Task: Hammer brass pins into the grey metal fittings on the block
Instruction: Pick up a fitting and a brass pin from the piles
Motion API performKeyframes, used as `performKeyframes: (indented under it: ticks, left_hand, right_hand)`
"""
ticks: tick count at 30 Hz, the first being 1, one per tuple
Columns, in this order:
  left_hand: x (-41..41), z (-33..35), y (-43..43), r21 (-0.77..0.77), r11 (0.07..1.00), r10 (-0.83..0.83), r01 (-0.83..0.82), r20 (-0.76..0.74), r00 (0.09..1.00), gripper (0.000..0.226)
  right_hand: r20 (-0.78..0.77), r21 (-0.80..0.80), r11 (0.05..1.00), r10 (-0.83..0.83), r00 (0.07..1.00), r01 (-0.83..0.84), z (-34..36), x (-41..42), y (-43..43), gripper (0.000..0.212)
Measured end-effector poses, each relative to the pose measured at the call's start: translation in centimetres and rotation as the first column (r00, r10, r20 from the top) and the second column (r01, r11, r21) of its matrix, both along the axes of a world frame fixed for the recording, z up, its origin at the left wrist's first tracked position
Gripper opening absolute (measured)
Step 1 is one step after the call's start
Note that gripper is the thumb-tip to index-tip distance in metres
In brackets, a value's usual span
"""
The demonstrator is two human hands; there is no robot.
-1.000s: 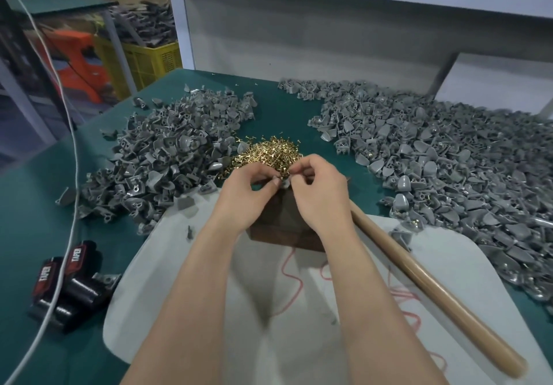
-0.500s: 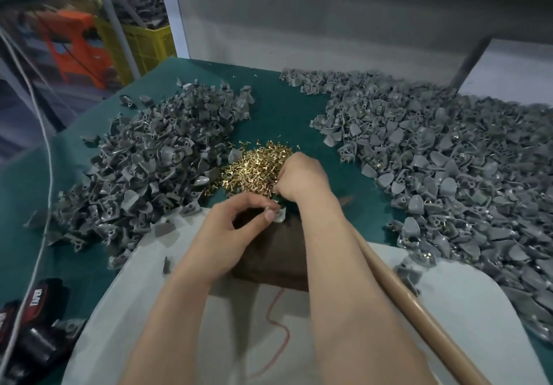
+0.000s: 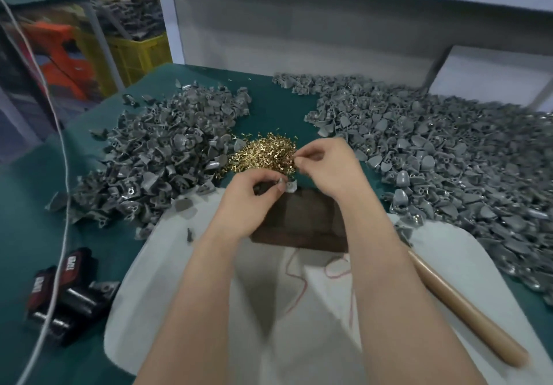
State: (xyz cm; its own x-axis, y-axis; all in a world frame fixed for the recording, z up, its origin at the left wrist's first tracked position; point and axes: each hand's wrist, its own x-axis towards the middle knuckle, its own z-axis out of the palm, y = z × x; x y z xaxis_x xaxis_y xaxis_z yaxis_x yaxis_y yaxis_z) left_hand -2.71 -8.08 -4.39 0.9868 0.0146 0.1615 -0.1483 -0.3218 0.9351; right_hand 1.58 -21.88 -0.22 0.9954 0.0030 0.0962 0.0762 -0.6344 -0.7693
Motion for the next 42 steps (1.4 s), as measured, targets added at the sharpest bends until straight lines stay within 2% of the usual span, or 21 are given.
performKeyframes:
  ticks: [3, 6, 10, 15, 21, 27, 31, 36, 39, 42]
  left_hand:
    - [-0.1, 0.0, -0.1, 0.052, 0.998, 0.022, -0.023, 0.017, 1.000, 0.008]
    - [-0.5, -0.2, -0.3, -0.006, 1.000, 0.016, -0.016, 0.000, 1.000, 0.007]
    - [-0.7, -0.6, 0.1, -0.075, 0.997, 0.028, -0.032, -0.046, 0.999, 0.008]
    - [-0.2, -0.1, -0.1, -0.049, 0.999, 0.020, -0.022, -0.039, 0.999, 0.013]
    - [-0.2, 0.0, -0.6, -0.013, 1.000, 0.014, -0.014, 0.003, 1.000, 0.010]
    - [-0.2, 0.4, -0.2, 0.121, 0.991, 0.059, -0.059, 0.006, 0.998, 0.002]
    - [-0.4, 0.7, -0.4, 0.201, 0.974, 0.102, -0.108, 0.037, 0.994, 0.006]
    - [-0.8, 1.4, -0.6, 0.400, 0.905, 0.094, -0.145, 0.146, 0.985, 0.004]
    - [-1.6, 0.9, -1.6, 0.363, 0.922, 0.083, -0.136, 0.158, 0.984, 0.006]
    - [-2.1, 0.3, -2.5, 0.271, 0.949, 0.121, -0.159, 0.153, 0.981, 0.008]
  right_hand:
    - [0.010, 0.081, 0.997, 0.004, 1.000, -0.005, -0.7, -1.8, -0.6, 0.009]
    - [-0.005, 0.114, 0.993, 0.014, 1.000, -0.014, -0.9, -2.0, -0.5, 0.013]
    - [-0.003, 0.065, 0.996, 0.055, 0.998, -0.055, -1.4, -1.6, 0.0, 0.016]
    - [0.057, 0.035, 0.999, 0.018, 0.998, -0.020, -1.7, -1.3, 0.3, 0.006]
    - [0.077, 0.060, 0.997, 0.042, 0.996, -0.046, -1.3, -2.1, 0.2, 0.012]
    - [0.138, -0.047, 0.999, 0.020, 0.990, -0.014, -1.7, -3.6, 0.3, 0.006]
    - [0.137, -0.121, 0.992, 0.039, 0.990, -0.023, -1.3, -4.1, 0.3, 0.008]
    - [0.130, -0.329, 0.944, 0.062, 0.990, -0.016, -0.3, -4.4, 0.7, 0.013]
    - [0.104, -0.360, 0.933, 0.045, 0.994, -0.004, -0.3, -4.5, 0.7, 0.013]
    - [0.144, -0.317, 0.948, 0.030, 0.989, 0.018, -1.2, -4.7, 0.7, 0.011]
